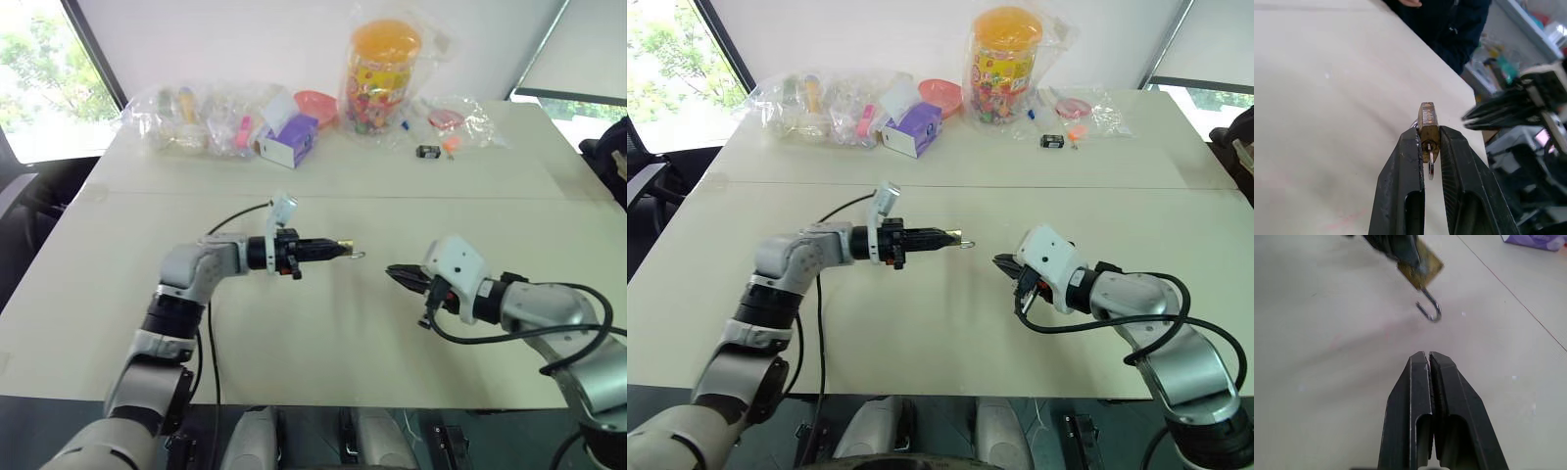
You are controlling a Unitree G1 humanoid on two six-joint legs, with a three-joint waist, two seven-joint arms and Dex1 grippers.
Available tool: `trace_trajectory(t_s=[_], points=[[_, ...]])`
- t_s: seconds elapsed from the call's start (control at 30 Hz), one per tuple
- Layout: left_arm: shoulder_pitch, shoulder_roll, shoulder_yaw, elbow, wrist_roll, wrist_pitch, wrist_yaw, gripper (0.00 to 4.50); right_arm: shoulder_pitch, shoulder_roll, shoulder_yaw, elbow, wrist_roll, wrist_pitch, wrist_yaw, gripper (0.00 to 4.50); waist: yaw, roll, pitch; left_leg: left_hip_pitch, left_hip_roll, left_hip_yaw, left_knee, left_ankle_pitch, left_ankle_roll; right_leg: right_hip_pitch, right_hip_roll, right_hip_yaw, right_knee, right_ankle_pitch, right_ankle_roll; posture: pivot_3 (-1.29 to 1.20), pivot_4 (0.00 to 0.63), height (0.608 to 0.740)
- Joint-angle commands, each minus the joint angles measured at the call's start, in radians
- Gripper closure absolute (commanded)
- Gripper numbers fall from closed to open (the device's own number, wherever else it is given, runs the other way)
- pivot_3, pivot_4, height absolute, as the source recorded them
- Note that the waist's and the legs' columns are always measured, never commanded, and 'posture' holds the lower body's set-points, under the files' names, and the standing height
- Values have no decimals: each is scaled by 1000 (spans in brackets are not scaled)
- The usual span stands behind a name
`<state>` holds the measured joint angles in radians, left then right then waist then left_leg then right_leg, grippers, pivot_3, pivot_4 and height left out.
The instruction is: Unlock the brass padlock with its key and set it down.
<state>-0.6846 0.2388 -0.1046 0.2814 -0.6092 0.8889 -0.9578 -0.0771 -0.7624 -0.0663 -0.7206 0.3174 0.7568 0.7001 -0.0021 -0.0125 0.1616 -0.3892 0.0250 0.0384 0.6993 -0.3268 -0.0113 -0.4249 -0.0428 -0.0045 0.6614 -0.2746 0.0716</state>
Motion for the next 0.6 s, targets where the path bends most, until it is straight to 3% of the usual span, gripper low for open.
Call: trace_trajectory(t_s=[0.03,0.27,0.5,0.6], points=[[-66,-57,3,123,38,-38,26,4500,4,10,-22,-56,9,8,-37,4422,-1,0,0,0,0,0,0,0,0,0,0,0,0,0,0,0,150,740],[-139,-105,2,419,166,-195,31,4500,2,29,5,-88,3,31,-98,4422,-8,0,0,0,-3,-1,0,0,0,0,1,0,0,0,0,0,150,740],[-112,-77,-41,452,260,-293,-36,4500,-7,32,18,-84,2,32,-119,4422,-7,0,0,0,-3,-1,0,0,0,0,0,0,0,0,0,0,150,740],[-91,-55,-41,431,284,-336,-48,3230,-16,25,23,-72,-2,24,-115,4500,-9,0,0,0,-2,-1,0,0,0,0,1,0,0,0,0,0,150,740]])
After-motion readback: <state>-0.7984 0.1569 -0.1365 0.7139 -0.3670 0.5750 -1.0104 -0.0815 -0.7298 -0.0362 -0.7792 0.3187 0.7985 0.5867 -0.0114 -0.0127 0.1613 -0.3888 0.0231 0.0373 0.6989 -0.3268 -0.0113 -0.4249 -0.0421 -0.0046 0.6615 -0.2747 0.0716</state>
